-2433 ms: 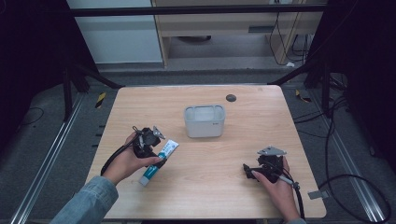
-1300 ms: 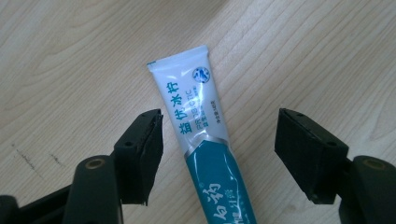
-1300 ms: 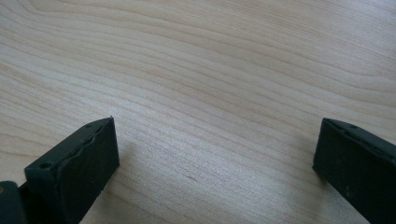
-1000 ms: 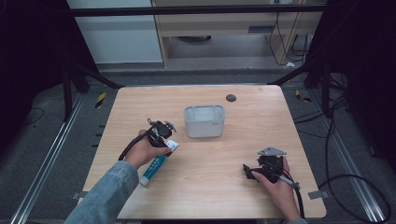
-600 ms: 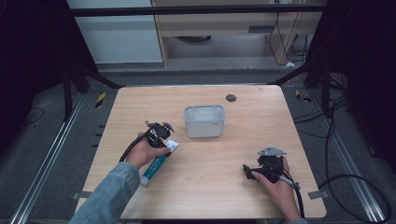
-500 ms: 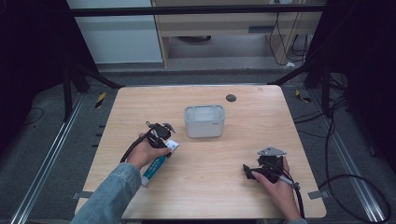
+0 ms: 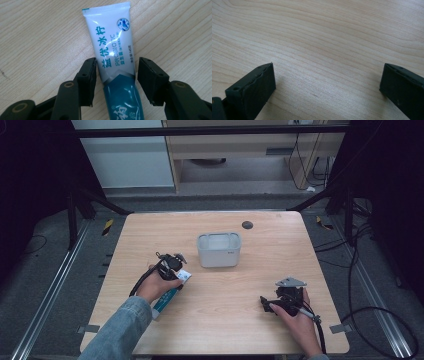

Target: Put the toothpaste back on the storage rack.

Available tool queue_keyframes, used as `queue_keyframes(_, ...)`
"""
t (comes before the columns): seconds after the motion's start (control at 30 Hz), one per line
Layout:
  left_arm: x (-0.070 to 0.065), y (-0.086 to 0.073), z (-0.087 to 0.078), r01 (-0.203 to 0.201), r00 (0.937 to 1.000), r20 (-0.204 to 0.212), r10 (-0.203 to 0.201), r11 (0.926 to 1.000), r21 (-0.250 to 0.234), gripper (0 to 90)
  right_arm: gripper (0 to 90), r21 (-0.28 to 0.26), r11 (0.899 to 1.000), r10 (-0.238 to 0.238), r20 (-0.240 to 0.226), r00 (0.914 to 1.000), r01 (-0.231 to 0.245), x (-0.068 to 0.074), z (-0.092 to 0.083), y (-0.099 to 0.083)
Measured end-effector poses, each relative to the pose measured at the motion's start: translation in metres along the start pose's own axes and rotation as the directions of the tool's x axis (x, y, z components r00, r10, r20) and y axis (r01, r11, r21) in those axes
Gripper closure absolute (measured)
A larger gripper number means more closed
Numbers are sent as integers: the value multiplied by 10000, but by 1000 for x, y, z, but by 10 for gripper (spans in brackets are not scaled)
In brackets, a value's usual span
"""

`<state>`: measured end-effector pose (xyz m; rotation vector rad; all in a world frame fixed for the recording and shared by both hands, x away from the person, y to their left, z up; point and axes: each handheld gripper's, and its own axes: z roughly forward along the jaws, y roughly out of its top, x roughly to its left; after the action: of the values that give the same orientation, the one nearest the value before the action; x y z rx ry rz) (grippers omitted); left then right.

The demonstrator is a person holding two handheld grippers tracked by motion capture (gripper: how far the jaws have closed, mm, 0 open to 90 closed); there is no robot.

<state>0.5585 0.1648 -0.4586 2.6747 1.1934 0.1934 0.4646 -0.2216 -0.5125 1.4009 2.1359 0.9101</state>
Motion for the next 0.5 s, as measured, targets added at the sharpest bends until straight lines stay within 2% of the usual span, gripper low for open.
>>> queue_keyframes(0.5, -1, -1, 5, 53, 10000, -27, -53, 10000, 81, 509, 4, 2, 10000, 1, -1, 10000, -1, 0, 0, 0)
